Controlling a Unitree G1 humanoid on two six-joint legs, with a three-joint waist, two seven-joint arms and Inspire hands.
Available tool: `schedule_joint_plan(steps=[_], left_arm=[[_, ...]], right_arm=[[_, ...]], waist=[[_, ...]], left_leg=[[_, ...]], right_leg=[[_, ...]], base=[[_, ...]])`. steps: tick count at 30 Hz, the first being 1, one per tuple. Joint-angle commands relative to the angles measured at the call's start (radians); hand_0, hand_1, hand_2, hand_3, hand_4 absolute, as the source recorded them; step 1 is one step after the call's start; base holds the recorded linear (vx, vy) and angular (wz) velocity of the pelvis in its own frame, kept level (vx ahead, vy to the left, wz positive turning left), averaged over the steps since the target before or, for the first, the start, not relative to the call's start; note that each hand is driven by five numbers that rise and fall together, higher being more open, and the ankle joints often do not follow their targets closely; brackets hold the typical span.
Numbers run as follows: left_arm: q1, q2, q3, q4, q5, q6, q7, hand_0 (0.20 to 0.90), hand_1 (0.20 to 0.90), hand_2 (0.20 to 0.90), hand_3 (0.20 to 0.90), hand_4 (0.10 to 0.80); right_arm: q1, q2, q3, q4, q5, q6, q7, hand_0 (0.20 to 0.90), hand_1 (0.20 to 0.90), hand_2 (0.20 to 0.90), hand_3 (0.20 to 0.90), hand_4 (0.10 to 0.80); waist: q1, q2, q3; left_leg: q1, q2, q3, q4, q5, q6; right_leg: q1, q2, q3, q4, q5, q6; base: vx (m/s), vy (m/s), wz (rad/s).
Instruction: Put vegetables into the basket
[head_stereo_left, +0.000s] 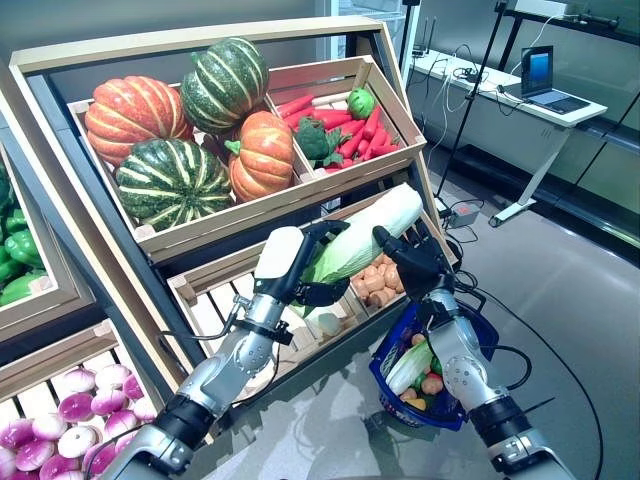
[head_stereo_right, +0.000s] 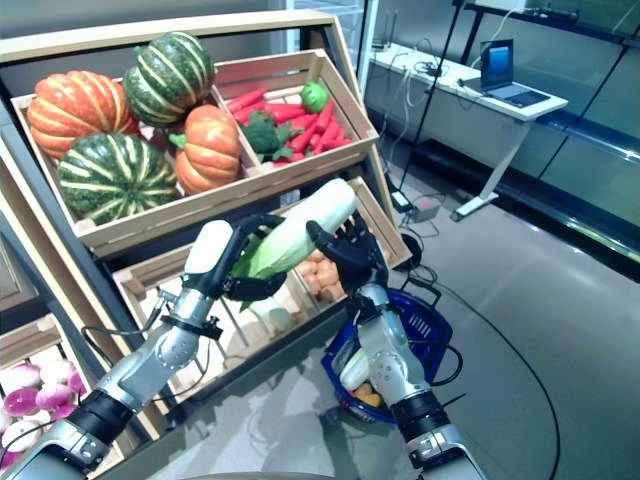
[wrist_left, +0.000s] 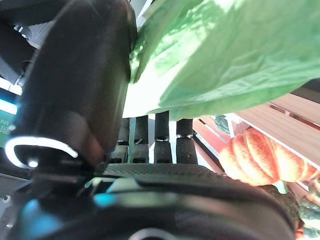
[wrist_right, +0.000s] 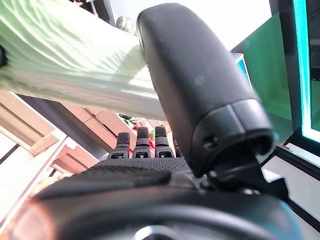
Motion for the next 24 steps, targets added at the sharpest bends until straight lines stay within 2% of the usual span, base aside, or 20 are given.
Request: schedule_joint_plan(steps=[1,4,5,6,12,24], left_arm=[[-0.215,-0.013,-0.155,-0.084,0.116,-0.253,0.02,0.3,0.3,0.3,0.3,0.4],[-0.218,-0.01,-0.182,-0.084,0.143,-0.26,0.03,0.3,0.3,0.3,0.3,0.4],[-0.22,-0.007,-0.193,-0.086,0.15,-0.261,0.026,0.3,0.3,0.3,0.3,0.4],[-0.223,-0.006,-0.2,-0.085,0.149,-0.259,0.023,0.3,0.3,0.3,0.3,0.4],[-0.224,-0.001,-0.219,-0.079,0.15,-0.257,0.029,0.3,0.3,0.3,0.3,0.4],[-0.211,0.003,-0.204,-0.064,0.143,-0.247,0.055,0.3,0.3,0.3,0.3,0.4]], right_arm=[[-0.221,0.004,-0.061,-0.03,-0.018,-0.061,-0.014,0.9,0.9,0.9,0.9,0.8],[-0.227,0.004,-0.054,-0.023,-0.018,-0.062,-0.004,0.9,0.9,0.9,0.9,0.8],[-0.231,0.003,-0.049,-0.021,-0.02,-0.069,0.003,0.436,0.436,0.436,0.436,0.491],[-0.235,0.001,-0.047,-0.018,-0.017,-0.071,0.007,0.3,0.3,0.3,0.3,0.4],[-0.246,0.003,-0.036,-0.016,-0.018,-0.077,0.019,0.3,0.3,0.3,0.3,0.4],[-0.239,0.0,-0.052,-0.023,0.002,-0.087,0.024,0.3,0.3,0.3,0.3,0.4]], waist=[[-0.008,0.002,-0.068],[-0.009,0.002,-0.069],[-0.009,0.002,-0.07],[-0.009,0.002,-0.07],[-0.008,0.003,-0.068],[-0.008,0.004,-0.069]], left_leg=[[-0.018,-0.026,-0.03,0.001,-0.077,0.025],[-0.019,-0.026,-0.03,0.001,-0.077,0.026],[-0.02,-0.027,-0.031,0.001,-0.077,0.026],[-0.021,-0.027,-0.032,0.001,-0.078,0.026],[-0.021,-0.026,-0.032,0.001,-0.077,0.026],[-0.023,-0.023,-0.032,0.001,-0.076,0.024]], right_leg=[[0.006,-0.009,0.029,0.013,-0.02,-0.032],[0.005,-0.009,0.032,0.012,-0.021,-0.031],[0.004,-0.008,0.034,0.012,-0.021,-0.031],[0.004,-0.008,0.035,0.012,-0.021,-0.031],[0.003,-0.008,0.038,0.013,-0.021,-0.03],[0.0,-0.007,0.039,0.013,-0.022,-0.031]], base=[[0.0,0.0,0.0],[0.0,0.0,0.0],[0.0,0.0,0.0],[0.0,0.0,0.0],[0.0,0.0,0.0],[0.0,0.0,0.0]])
